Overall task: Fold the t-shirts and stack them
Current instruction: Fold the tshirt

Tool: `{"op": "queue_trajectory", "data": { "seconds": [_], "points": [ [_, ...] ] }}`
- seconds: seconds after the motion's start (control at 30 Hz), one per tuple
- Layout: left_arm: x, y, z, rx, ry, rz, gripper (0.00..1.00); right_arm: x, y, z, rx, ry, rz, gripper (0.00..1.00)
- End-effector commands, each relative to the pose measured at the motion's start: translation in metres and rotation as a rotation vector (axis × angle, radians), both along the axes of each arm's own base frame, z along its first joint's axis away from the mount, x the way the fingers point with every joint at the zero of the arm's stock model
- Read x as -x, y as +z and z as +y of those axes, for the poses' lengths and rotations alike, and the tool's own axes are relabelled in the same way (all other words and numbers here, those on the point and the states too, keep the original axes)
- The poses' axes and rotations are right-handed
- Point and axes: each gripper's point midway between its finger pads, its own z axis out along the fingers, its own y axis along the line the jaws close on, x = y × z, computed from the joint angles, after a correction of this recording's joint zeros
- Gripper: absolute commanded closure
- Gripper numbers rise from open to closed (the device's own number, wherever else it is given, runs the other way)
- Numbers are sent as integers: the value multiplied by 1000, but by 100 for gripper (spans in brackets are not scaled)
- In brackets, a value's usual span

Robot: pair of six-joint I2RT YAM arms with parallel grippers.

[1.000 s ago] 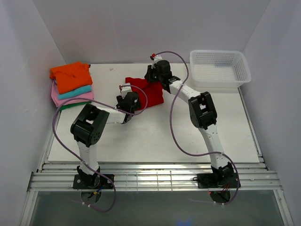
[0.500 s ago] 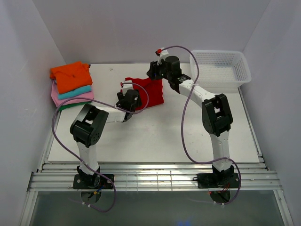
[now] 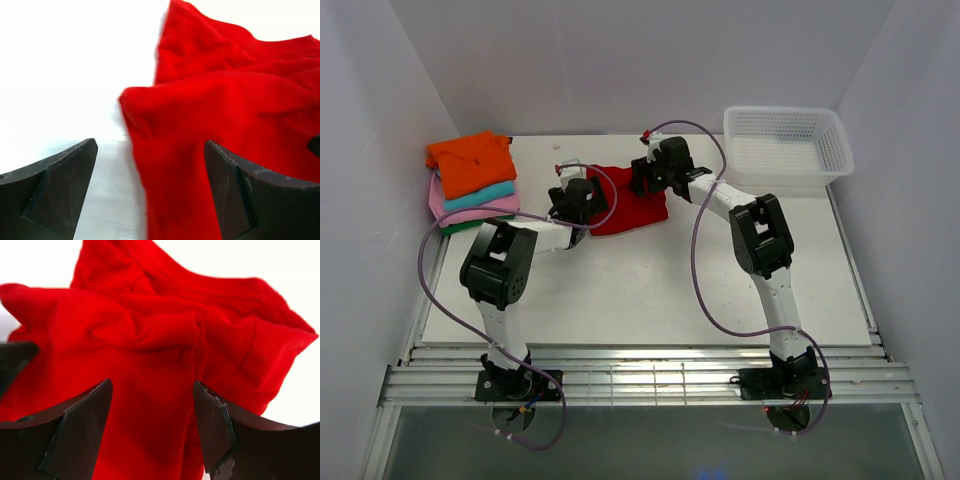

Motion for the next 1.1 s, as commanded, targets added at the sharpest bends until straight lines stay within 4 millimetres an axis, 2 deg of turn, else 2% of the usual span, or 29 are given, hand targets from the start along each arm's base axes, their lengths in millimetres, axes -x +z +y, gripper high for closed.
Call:
{"op": "queue_trajectory", "data": {
  "seconds": [0.0, 0.1, 0.53, 0.7, 0.73, 0.8, 0.83, 0.87, 0.97, 1.0, 1.07],
  "points": [
    [-4, 22, 9, 77, -9, -42, 2, -12, 20, 2, -4, 14, -47, 28],
    [-6, 17, 14, 86, -4, -38, 2, -15, 12, -1, 11, 12, -39, 28],
    [-11, -12, -4, 149, -75, 15, 2, -11, -23, -7, 49, 14, 19, 26],
    [-11, -17, -7, 159, -89, 23, 3, -10, -30, -8, 48, 17, 34, 31],
    [-11, -19, -7, 161, -91, 25, 5, -9, -33, -8, 49, 17, 39, 43],
    [-13, -18, -11, 172, -104, 22, 16, -8, -35, -8, 52, 17, 43, 53],
    [-14, -18, -12, 177, -107, 20, 21, -8, -38, -9, 54, 17, 47, 62],
    [-14, -20, -13, 180, -112, 23, 30, -7, -39, -9, 55, 17, 50, 65],
    [-16, -20, -18, 198, -125, 20, 42, -5, -41, -8, 56, 21, 56, 67],
    [-17, -19, -19, 204, -128, 17, 52, -5, -41, -9, 56, 19, 56, 67],
    [-17, -18, -22, 215, -137, 14, 61, -5, -40, -10, 59, 16, 54, 67]
  ]
}}
